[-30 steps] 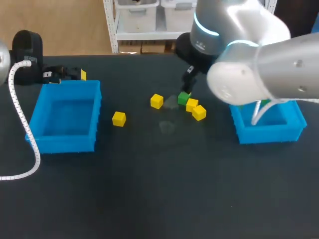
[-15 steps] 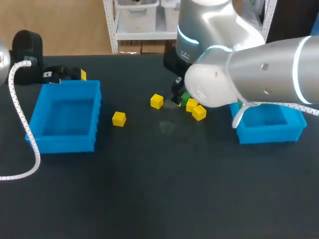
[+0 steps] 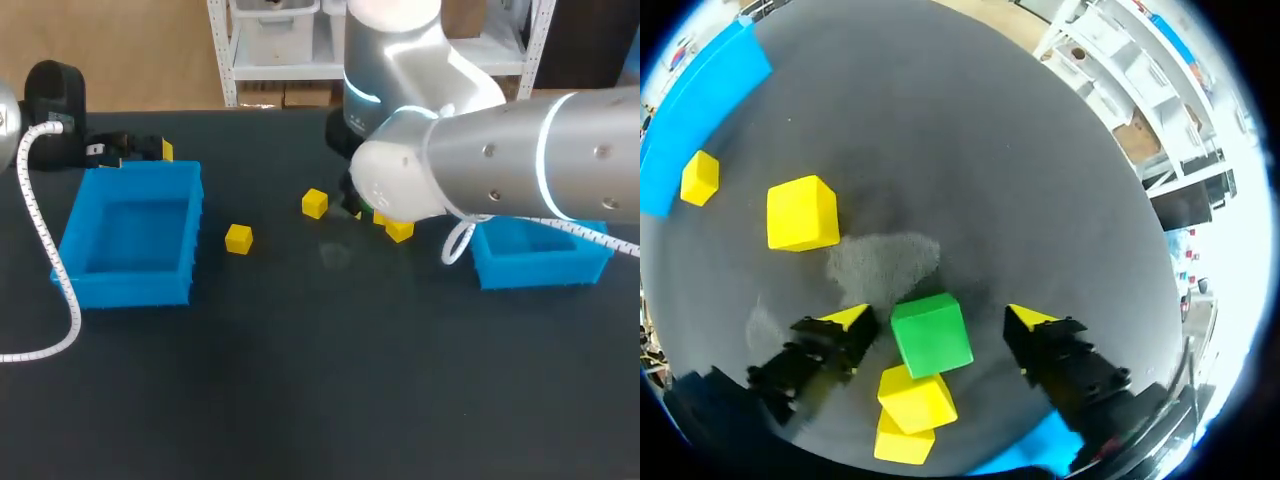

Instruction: Put the green cubes in the right bin and the yellow cubes in the left bin.

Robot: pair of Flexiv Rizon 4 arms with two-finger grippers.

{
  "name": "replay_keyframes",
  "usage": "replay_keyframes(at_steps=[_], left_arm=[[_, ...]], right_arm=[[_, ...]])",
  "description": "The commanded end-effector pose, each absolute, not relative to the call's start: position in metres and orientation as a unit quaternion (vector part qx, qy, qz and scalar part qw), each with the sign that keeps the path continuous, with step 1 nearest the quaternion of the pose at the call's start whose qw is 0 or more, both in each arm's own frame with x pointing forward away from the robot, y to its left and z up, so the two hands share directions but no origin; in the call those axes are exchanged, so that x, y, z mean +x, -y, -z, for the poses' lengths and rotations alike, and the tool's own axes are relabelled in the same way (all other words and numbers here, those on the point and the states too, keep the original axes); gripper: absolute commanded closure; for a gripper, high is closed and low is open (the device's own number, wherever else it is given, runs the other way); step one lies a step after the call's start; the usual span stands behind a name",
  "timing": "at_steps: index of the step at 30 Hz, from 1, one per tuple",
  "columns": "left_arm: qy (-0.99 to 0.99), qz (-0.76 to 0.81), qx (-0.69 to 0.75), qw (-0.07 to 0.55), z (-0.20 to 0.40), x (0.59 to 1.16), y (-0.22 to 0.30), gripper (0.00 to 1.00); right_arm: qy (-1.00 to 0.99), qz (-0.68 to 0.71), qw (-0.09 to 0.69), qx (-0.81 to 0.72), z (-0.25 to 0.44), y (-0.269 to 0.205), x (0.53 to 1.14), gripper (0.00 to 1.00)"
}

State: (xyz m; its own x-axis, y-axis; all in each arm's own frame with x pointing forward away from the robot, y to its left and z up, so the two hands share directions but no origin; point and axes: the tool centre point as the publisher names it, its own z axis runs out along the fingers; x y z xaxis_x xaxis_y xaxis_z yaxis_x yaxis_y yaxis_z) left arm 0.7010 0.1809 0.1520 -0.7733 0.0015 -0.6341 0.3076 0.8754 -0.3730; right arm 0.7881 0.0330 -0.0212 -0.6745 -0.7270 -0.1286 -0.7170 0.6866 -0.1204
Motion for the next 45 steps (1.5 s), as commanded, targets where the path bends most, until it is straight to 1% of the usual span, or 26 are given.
replay_keyframes(at_steps=[1,3,11,19,23,27,35,40,45], left_arm=[[-0.909,0.240,0.087,0.329,-0.150,0.700,-0.183,0.00],[-0.909,0.240,0.087,0.329,-0.150,0.700,-0.183,0.00],[-0.909,0.240,0.087,0.329,-0.150,0.700,-0.183,0.00],[-0.909,0.240,0.087,0.329,-0.150,0.700,-0.183,0.00],[-0.909,0.240,0.087,0.329,-0.150,0.700,-0.183,0.00],[-0.909,0.240,0.087,0.329,-0.150,0.700,-0.183,0.00],[-0.909,0.240,0.087,0.329,-0.150,0.700,-0.183,0.00],[-0.909,0.240,0.087,0.329,-0.150,0.700,-0.183,0.00],[-0.909,0.240,0.087,0.329,-0.150,0.700,-0.183,0.00]], right_arm=[[-0.916,0.032,0.089,-0.390,0.021,-0.034,0.789,0.87],[-0.916,0.032,0.094,-0.388,0.017,-0.033,0.790,1.00],[-0.915,0.042,0.120,-0.382,-0.013,-0.025,0.794,1.00],[-0.921,0.044,0.167,-0.349,-0.059,-0.006,0.800,1.00],[-0.932,0.042,0.198,-0.301,-0.086,0.022,0.805,1.00],[-0.943,0.041,0.221,-0.244,-0.104,0.060,0.805,1.00],[-0.957,0.027,0.254,-0.139,-0.113,0.130,0.796,1.00],[-0.963,0.006,0.254,-0.092,-0.105,0.153,0.786,1.00],[-0.966,-0.011,0.252,-0.059,-0.091,0.164,0.779,1.00]])
